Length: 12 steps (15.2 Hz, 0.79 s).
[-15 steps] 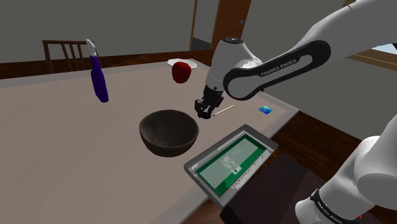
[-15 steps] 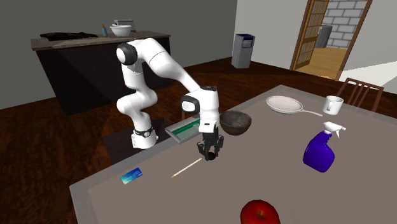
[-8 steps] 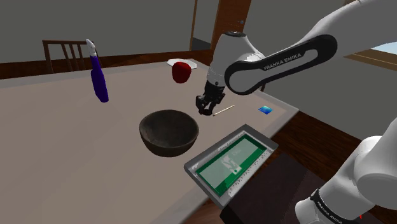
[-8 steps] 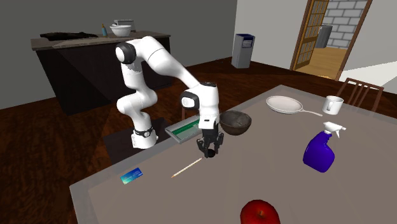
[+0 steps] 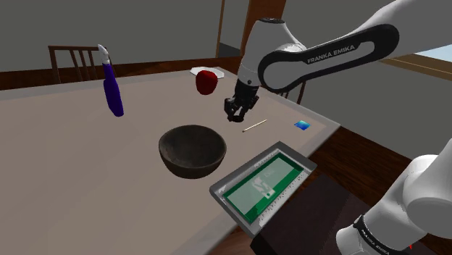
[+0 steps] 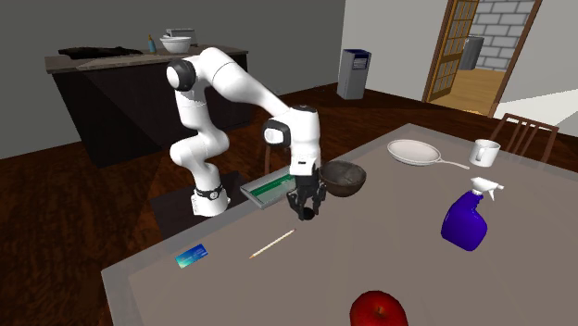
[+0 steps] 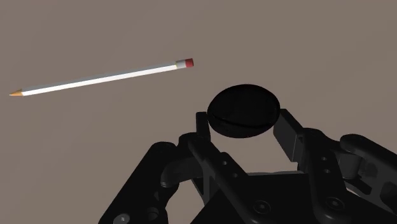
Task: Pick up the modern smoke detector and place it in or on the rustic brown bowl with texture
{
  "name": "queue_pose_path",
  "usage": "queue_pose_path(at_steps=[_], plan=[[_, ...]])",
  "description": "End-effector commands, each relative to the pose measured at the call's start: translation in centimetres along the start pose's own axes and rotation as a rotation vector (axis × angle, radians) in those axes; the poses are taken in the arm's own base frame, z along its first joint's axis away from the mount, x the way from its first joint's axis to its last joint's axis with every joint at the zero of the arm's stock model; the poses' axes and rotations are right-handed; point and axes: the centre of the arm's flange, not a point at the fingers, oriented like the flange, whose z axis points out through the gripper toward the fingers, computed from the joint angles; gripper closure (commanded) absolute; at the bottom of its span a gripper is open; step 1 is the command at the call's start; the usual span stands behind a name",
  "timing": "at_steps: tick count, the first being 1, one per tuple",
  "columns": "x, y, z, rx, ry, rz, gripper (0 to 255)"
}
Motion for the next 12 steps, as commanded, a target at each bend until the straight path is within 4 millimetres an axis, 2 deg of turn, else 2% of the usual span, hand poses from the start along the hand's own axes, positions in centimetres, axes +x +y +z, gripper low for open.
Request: queue_pose_path(at_steps=[1,12], plan=[[0.2,0.1,-1.1,0.0,0.0,0.0,255],[1.3,0.4,-6.8,0.0,0.0,0.0,255]])
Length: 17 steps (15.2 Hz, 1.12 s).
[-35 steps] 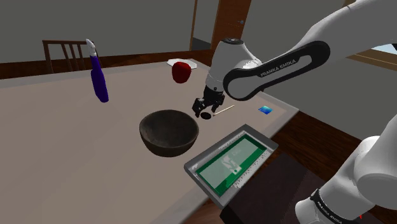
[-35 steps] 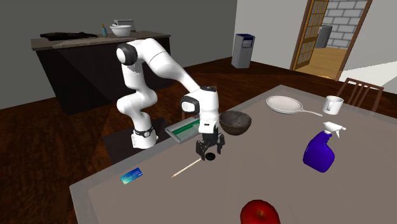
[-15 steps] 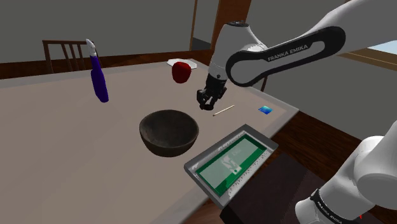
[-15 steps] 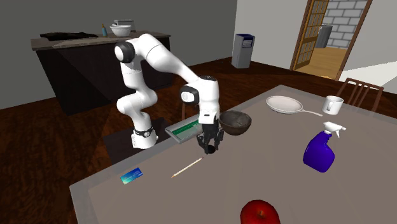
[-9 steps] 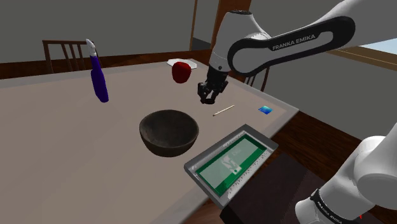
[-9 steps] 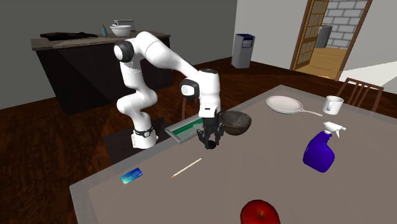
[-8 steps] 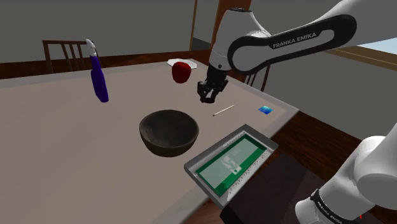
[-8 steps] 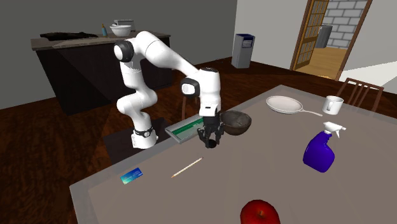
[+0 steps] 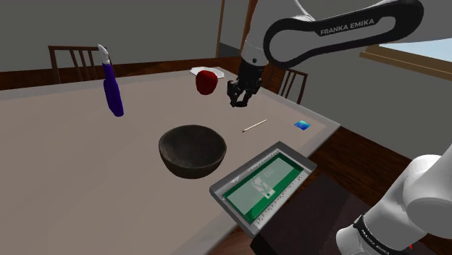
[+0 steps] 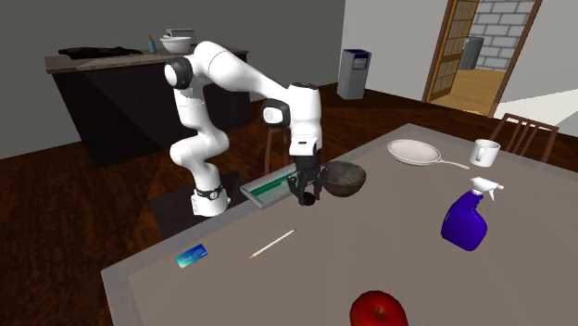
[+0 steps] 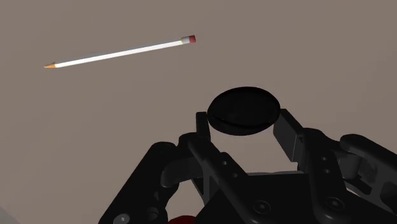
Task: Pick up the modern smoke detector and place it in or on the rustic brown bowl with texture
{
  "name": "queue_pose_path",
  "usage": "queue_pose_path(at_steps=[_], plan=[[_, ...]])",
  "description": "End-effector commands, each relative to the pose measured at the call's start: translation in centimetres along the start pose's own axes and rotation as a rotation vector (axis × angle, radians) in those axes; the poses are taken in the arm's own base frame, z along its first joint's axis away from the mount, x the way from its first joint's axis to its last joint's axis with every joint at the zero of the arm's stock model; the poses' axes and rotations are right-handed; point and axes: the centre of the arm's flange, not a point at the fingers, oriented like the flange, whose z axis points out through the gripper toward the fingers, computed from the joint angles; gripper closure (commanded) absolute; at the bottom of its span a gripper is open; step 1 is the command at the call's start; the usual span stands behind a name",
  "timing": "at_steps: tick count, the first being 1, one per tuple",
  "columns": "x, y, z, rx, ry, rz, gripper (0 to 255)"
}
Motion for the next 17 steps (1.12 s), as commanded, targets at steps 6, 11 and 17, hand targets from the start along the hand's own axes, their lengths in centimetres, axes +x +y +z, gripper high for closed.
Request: queue_pose_path(at_steps=[6,11,17], plan=[[0.6,0.1,-3.7,0.0,0.0,0.0,255],[-0.7,-3.5,-5.1,0.0,0.0,0.0,255],[-3.6,-10.7,-6.3,0.0,0.0,0.0,255]])
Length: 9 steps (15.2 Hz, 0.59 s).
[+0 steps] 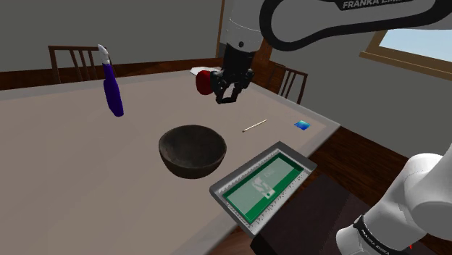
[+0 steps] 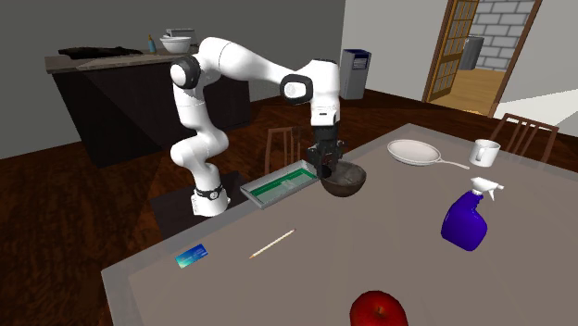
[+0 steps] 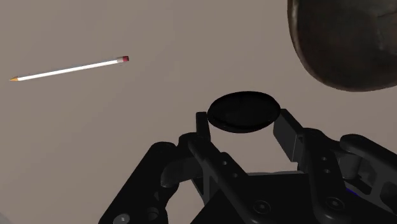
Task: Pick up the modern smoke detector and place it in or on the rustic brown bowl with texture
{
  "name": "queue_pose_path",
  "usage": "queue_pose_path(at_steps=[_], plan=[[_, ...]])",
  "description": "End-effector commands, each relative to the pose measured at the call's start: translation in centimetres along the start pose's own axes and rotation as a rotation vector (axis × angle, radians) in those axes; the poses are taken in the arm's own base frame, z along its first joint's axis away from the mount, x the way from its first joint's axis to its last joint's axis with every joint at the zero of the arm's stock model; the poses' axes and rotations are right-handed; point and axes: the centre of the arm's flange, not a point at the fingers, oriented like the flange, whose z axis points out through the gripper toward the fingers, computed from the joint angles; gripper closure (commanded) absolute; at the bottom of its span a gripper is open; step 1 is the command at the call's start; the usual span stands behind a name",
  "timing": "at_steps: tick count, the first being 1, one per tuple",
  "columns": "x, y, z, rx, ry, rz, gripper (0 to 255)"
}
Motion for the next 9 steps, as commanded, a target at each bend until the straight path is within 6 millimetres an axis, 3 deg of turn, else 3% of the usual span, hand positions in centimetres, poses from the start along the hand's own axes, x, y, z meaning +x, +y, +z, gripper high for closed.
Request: queue_pose_path(at_steps=[1,9], plan=[[-1.0,-2.5,-0.4,0.0,0.0,0.002,255],[-4.9,-12.2,-2.1,0.0,0.0,0.002,255]])
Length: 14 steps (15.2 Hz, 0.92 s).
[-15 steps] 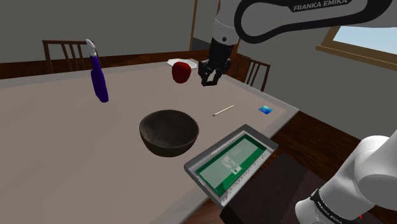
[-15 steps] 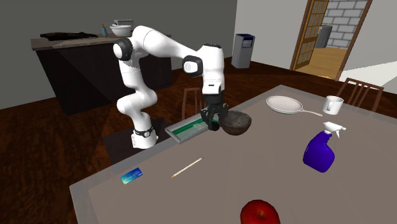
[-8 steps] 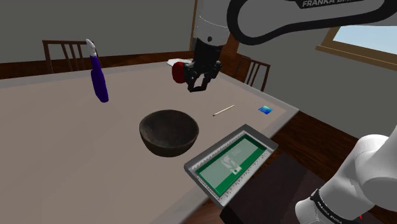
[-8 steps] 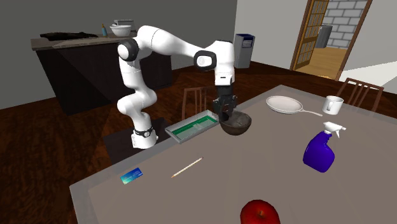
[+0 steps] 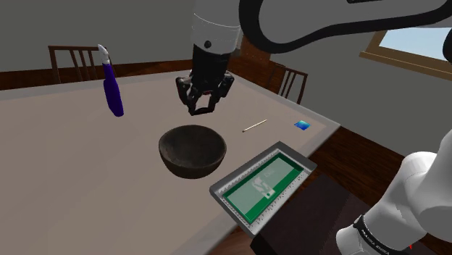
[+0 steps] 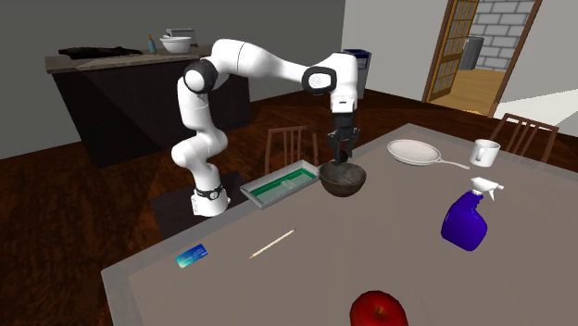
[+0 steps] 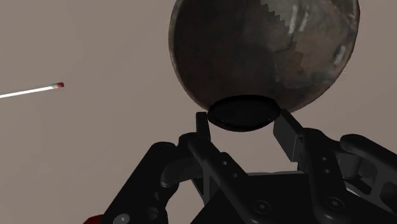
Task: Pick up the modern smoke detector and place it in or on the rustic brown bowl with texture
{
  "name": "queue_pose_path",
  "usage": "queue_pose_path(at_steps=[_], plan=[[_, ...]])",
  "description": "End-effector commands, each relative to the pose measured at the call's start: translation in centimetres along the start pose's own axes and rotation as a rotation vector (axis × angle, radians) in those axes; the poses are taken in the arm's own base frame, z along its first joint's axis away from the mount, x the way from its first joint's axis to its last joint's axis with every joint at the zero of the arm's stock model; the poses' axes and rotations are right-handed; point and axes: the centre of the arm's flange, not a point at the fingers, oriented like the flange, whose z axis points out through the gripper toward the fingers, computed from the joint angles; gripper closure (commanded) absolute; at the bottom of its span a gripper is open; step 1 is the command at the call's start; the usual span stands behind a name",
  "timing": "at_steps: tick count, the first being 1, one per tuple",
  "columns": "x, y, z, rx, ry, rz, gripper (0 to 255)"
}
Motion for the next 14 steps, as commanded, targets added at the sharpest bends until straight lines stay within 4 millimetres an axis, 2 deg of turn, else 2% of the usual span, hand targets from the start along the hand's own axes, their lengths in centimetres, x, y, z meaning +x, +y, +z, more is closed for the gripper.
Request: queue_pose_path(at_steps=[1,14], plan=[[-1.6,-2.9,-0.5,0.0,0.0,0.001,255],[-2.9,-3.2,6.2,0.0,0.0,0.001,255]])
